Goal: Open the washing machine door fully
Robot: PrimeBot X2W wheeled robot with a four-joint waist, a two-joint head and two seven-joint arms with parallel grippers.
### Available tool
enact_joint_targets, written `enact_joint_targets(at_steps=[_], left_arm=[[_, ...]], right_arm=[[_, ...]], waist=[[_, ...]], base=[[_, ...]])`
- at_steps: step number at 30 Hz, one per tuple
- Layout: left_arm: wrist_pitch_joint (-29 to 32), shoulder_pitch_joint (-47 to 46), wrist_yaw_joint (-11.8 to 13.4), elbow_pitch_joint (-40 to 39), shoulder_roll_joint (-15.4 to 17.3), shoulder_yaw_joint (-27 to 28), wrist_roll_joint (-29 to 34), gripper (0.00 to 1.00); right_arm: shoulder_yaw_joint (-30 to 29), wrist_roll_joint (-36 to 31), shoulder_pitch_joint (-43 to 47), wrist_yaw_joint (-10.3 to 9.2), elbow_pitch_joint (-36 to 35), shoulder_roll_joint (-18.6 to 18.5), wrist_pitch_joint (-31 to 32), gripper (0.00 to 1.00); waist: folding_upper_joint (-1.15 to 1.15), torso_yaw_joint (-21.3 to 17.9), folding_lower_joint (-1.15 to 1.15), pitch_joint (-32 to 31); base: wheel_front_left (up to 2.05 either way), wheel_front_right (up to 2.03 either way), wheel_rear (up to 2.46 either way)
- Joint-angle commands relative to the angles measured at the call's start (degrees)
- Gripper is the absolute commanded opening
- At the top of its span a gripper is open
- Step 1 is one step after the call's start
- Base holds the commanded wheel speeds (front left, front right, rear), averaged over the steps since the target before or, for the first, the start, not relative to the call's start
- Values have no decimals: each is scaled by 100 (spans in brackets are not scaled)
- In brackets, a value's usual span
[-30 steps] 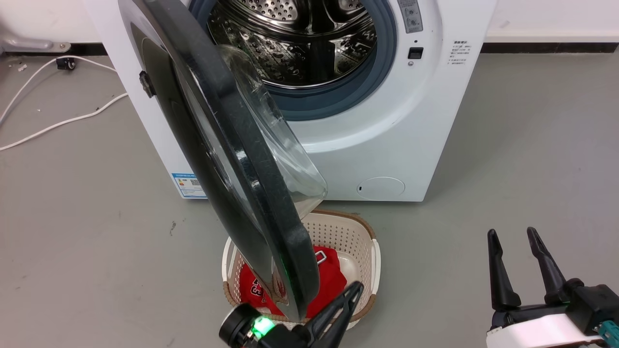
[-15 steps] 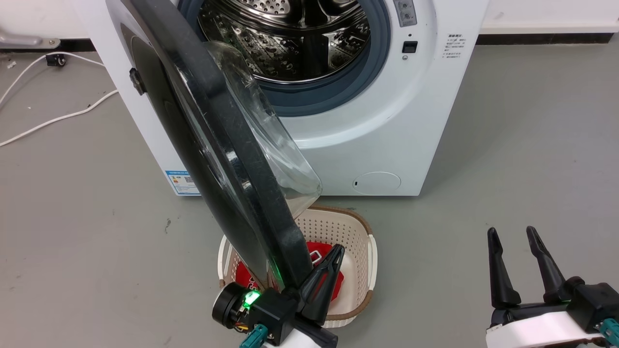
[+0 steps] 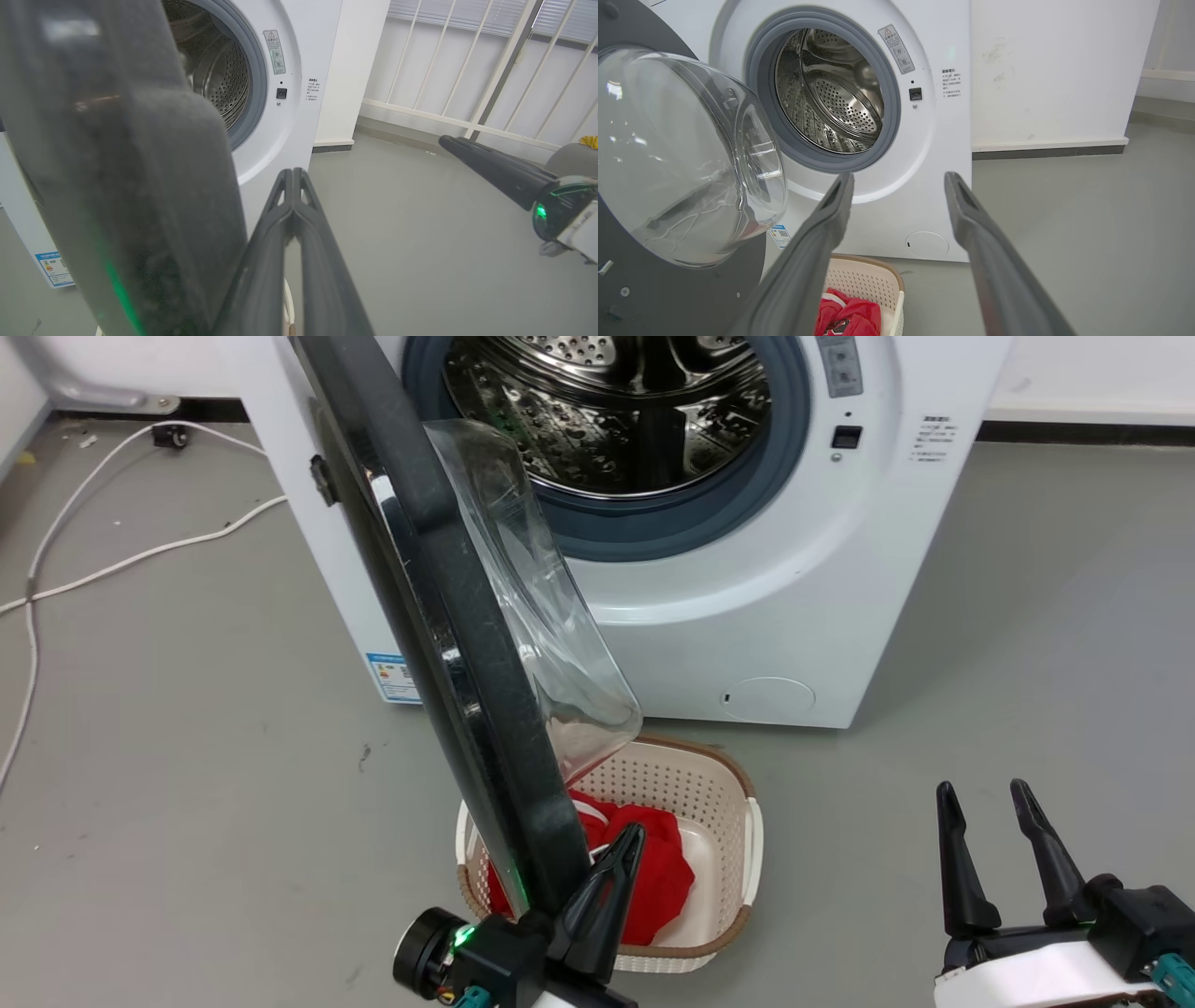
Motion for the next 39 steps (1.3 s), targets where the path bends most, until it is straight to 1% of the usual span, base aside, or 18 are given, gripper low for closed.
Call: enact_joint_targets(at_steps=[1, 6, 14, 20, 24, 28, 31, 35, 39], left_arm=[[-9, 65, 124, -35, 124, 191, -32, 0], [-6, 358, 257, -226, 190, 323, -78, 0], [-9, 801, 452, -480, 302, 529, -133, 0], [-11, 1030, 638, -533, 442, 820, -175, 0], [-12, 1074, 737, -501, 517, 1050, -179, 0], [-12, 903, 751, -401, 623, 1333, -188, 0], [-12, 726, 731, -283, 671, 1613, -217, 0], [-22, 500, 766, -79, 730, 2193, -315, 0], [-34, 201, 722, 226, 876, 2793, -423, 0]], right_arm=[[9, -1, 45, -2, 13, 4, -11, 100], [-14, -45, 64, -2, 16, 5, -11, 100], [-82, -109, 75, -2, 49, 3, -11, 100], [-62, -135, 112, -2, 91, 3, -11, 100], [-20, -133, 104, -2, 106, 3, -11, 100], [13, -169, 63, -2, 110, 2, -11, 100], [60, -183, 9, -2, 98, 3, 20, 100], [121, -197, -40, -2, 80, 2, 60, 100], [104, -194, -59, -2, 54, 3, 87, 100]], waist=[[0, 107, 0, -8], [0, 436, 0, -17], [0, 1146, 0, -29], [0, 1636, 0, -80], [0, 1843, 0, -103], [0, 1922, 0, -87], [0, 1893, 0, -56], [0, 1720, 0, -4], [0, 1548, 0, 104]], base=[[0, 0, 0], [0, 0, 0], [0, 0, 0], [0, 0, 0], [0, 0, 0], [0, 0, 0], [0, 0, 0], [0, 0, 0], [0, 0, 0]])
